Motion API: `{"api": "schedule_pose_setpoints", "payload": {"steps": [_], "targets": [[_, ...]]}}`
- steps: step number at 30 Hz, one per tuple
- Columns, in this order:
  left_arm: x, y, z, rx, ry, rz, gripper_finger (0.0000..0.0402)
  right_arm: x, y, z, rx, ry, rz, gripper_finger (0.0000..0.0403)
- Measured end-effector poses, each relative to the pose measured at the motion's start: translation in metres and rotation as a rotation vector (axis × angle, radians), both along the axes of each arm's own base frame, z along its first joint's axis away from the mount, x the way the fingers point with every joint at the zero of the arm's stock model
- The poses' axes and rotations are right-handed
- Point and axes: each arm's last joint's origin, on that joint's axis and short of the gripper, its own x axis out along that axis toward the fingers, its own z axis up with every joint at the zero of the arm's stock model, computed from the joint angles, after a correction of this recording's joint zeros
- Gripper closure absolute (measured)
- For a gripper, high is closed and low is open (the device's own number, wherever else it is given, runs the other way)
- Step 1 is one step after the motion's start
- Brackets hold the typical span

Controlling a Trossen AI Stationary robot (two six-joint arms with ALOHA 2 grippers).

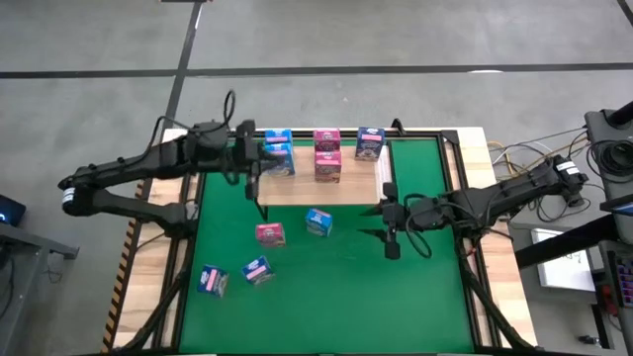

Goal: Stack cereal on shelf
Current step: Put the light blue cereal box, aligned with the other light blue cereal box on the shelf

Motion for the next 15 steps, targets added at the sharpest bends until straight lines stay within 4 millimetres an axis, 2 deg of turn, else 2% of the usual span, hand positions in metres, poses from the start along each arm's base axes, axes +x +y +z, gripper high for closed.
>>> {"api": "schedule_pose_setpoints", "payload": {"steps": [5,10,15], "targets": [[0.0,-0.032,-0.004,-0.005,-0.028,-0.144,0.04,0.005,0.016,-0.008,0.069,0.01,-0.006,0.0227],[0.0,-0.056,-0.016,-0.034,-0.045,-0.241,0.04,0.019,0.024,-0.022,0.127,0.031,-0.046,0.0227],[-0.003,-0.072,-0.028,-0.046,-0.061,-0.221,0.04,0.035,0.03,-0.046,0.154,0.095,-0.079,0.0227]]}}
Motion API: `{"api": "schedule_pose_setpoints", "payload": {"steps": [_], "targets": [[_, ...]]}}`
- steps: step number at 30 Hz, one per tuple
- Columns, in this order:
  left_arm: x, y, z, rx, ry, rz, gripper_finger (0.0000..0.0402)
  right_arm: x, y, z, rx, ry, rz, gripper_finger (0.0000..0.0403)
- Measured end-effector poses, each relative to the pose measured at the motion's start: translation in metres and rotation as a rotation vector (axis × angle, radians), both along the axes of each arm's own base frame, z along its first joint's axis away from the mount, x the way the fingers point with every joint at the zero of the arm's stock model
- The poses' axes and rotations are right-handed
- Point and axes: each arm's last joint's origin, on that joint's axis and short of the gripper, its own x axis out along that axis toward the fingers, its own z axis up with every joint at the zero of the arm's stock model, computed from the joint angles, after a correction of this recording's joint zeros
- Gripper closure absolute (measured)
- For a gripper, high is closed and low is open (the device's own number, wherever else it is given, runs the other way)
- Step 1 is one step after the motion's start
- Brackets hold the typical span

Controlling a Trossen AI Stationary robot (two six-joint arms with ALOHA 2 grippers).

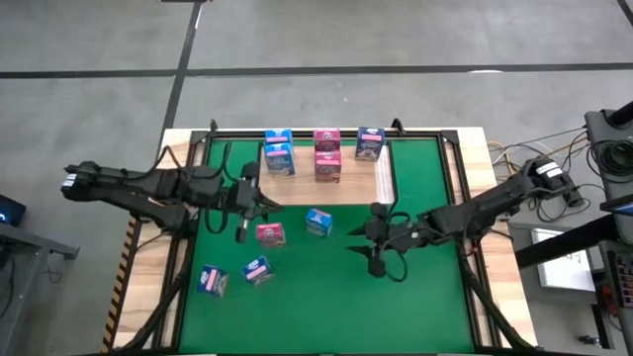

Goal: Stack cereal on shelf
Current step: Put the light blue cereal box, aligned with the other light blue cereal box on the shelf

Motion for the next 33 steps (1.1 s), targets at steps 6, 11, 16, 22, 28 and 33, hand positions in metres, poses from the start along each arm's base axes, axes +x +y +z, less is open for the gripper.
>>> {"api": "schedule_pose_setpoints", "payload": {"steps": [6,11,16,22,28,33], "targets": [[-0.004,-0.01,-0.014,-0.019,0.009,0.051,0.04,0.014,0.005,-0.029,-0.053,0.056,-0.108,0.0227],[-0.006,-0.016,-0.018,-0.052,0.009,0.033,0.04,0.023,0.012,-0.049,-0.103,0.074,-0.149,0.0227],[-0.006,-0.019,-0.019,-0.058,0.015,0.02,0.04,0.027,0.022,-0.066,-0.165,0.071,-0.202,0.0227],[-0.006,-0.02,-0.019,-0.062,0.016,0.018,0.04,0.024,0.035,-0.084,-0.196,0.076,-0.276,0.0227],[-0.006,-0.02,-0.019,-0.061,0.016,0.018,0.04,0.021,0.048,-0.107,-0.203,0.101,-0.308,0.0227],[-0.006,-0.02,-0.019,-0.061,0.016,0.018,0.04,0.028,0.05,-0.127,-0.188,0.081,-0.336,0.0227]]}}
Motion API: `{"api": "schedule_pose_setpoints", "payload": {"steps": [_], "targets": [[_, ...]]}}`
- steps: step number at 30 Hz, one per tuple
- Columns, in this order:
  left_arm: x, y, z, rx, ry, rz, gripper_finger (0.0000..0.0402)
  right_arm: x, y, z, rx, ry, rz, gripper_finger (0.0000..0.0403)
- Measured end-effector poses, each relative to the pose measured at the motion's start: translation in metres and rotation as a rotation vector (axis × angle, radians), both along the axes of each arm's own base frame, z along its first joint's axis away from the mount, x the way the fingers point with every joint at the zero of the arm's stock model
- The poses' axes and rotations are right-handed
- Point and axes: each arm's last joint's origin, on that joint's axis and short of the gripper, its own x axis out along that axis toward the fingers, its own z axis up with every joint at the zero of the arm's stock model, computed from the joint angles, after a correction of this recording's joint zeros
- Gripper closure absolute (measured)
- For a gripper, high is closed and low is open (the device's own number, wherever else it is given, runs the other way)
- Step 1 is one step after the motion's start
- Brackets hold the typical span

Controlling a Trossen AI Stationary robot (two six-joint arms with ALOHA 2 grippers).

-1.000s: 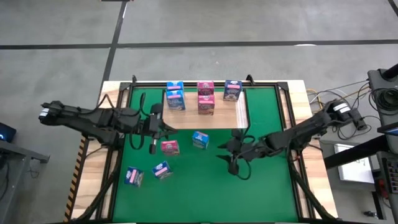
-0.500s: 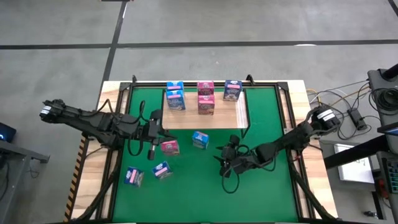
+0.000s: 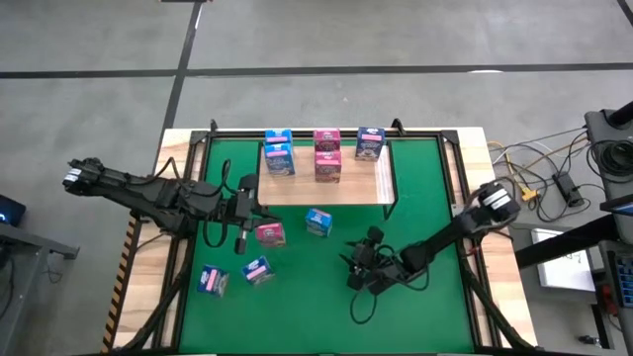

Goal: Stack cereal on shelf
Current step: Put the light blue cereal box, aligned with the other light blue cereal box on the shelf

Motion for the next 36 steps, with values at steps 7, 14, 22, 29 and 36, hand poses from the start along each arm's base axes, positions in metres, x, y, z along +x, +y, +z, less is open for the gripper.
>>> {"api": "schedule_pose_setpoints", "payload": {"steps": [7,14,22,29,36], "targets": [[0.0,0.0,0.0,0.001,0.004,0.0,0.04,0.012,-0.006,0.003,-0.022,-0.097,-0.033,0.0223],[0.0,0.0,0.0,0.001,0.005,0.0,0.04,0.027,-0.024,0.011,-0.016,-0.126,-0.106,0.0179],[0.0,0.0,-0.001,0.002,0.005,0.0,0.04,0.031,-0.033,0.014,-0.061,-0.149,-0.182,0.0131],[0.0,0.0,0.0,0.005,0.005,-0.002,0.04,0.032,-0.034,0.014,-0.078,-0.165,-0.201,0.0129],[0.0,0.0,0.0,0.005,0.004,-0.002,0.04,0.044,-0.032,0.002,-0.13,-0.202,-0.213,0.0142]]}}
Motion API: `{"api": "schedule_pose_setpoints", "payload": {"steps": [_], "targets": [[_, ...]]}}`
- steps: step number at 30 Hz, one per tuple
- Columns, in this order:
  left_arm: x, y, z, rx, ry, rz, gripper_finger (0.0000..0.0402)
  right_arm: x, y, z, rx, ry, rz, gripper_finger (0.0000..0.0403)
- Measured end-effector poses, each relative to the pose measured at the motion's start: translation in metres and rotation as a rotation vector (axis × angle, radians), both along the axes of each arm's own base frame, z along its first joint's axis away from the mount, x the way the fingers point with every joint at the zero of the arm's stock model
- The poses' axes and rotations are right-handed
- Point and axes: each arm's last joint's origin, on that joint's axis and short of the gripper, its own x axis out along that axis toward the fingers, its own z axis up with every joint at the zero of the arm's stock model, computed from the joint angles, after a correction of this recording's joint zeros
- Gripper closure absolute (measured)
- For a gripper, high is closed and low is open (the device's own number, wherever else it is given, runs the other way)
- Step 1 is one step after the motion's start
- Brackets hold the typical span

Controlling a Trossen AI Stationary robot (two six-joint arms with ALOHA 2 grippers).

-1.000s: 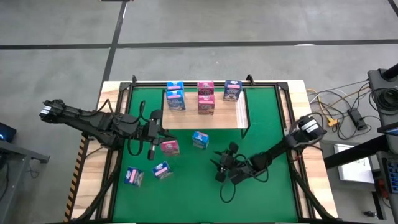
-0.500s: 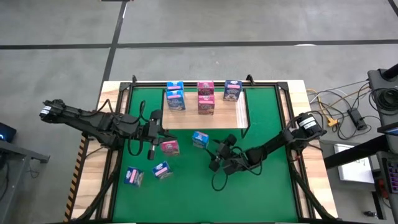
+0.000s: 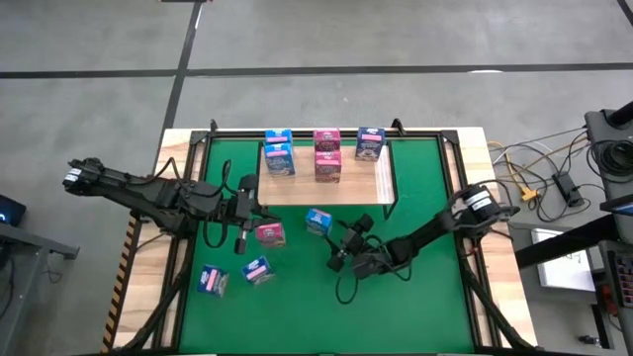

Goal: Stack cereal on shelf
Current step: Put the light blue cereal box, aligned with the other light blue cereal box on the shelf

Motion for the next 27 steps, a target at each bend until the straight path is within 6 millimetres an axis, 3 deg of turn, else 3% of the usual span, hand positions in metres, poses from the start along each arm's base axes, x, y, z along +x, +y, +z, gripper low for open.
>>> {"api": "schedule_pose_setpoints", "payload": {"steps": [9,18,27], "targets": [[0.0,0.0,0.0,0.0,-0.003,0.0,0.04,0.018,0.0,0.0,-0.064,0.004,-0.057,0.0145],[0.0,0.0,0.0,0.0,0.0,0.0,0.04,0.021,0.005,0.006,-0.058,0.016,0.008,0.0146],[0.0,0.0,0.0,-0.001,-0.005,0.0,0.04,0.021,0.005,0.007,-0.043,0.003,0.006,0.0203]]}}
